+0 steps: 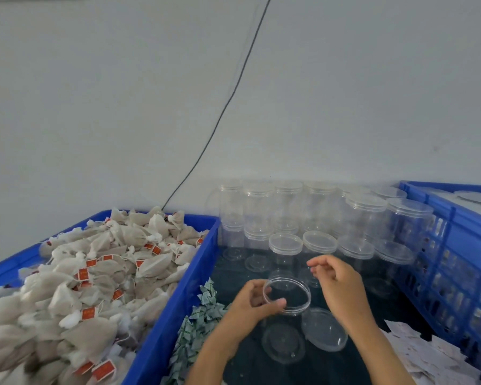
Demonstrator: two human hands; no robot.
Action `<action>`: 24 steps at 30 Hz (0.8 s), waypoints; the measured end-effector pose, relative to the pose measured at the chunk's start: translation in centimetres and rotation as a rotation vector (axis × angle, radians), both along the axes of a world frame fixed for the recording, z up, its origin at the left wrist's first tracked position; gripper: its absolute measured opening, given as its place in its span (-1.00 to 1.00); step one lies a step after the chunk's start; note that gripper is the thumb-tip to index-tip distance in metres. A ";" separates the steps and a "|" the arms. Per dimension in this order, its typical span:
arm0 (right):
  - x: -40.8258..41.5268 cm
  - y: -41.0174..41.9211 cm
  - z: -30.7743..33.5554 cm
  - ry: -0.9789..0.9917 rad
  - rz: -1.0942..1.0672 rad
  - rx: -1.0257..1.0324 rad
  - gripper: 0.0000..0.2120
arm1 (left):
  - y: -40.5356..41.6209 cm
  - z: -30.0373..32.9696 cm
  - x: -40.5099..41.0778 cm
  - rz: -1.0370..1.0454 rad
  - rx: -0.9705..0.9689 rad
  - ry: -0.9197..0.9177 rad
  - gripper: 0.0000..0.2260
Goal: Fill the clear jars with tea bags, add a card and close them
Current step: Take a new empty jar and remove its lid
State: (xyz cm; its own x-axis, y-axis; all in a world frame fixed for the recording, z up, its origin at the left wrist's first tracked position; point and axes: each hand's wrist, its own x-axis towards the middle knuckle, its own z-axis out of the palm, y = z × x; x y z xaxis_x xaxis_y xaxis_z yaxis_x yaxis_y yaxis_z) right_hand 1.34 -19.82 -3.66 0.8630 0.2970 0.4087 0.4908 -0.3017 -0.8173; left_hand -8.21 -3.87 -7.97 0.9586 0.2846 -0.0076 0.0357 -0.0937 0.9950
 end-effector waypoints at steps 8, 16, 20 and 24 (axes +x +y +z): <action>-4.0 6.3 3.7 0.105 0.230 -0.052 -0.70 | 0.8 5.7 -1.1 0.155 0.225 0.046 -0.66; -6.4 12.9 5.4 0.549 0.394 0.052 -0.83 | 6.9 9.1 -2.9 0.368 0.331 0.135 -0.84; -6.9 17.0 5.9 0.605 0.454 0.033 -0.81 | 12.3 8.9 -4.5 0.504 0.387 0.189 -0.89; -6.7 21.0 5.6 0.660 0.484 0.082 -0.80 | 17.0 7.1 -6.2 0.623 0.530 0.344 -0.82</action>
State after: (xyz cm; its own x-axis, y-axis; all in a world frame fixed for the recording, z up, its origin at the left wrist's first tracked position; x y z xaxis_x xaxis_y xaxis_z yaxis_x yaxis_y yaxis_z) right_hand -5.38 1.16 1.90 0.7177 0.6889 -0.1014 -0.0379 -0.1067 -0.9936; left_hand -14.40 13.13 -0.83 0.5976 0.8017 0.0141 0.5231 -0.4032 0.7509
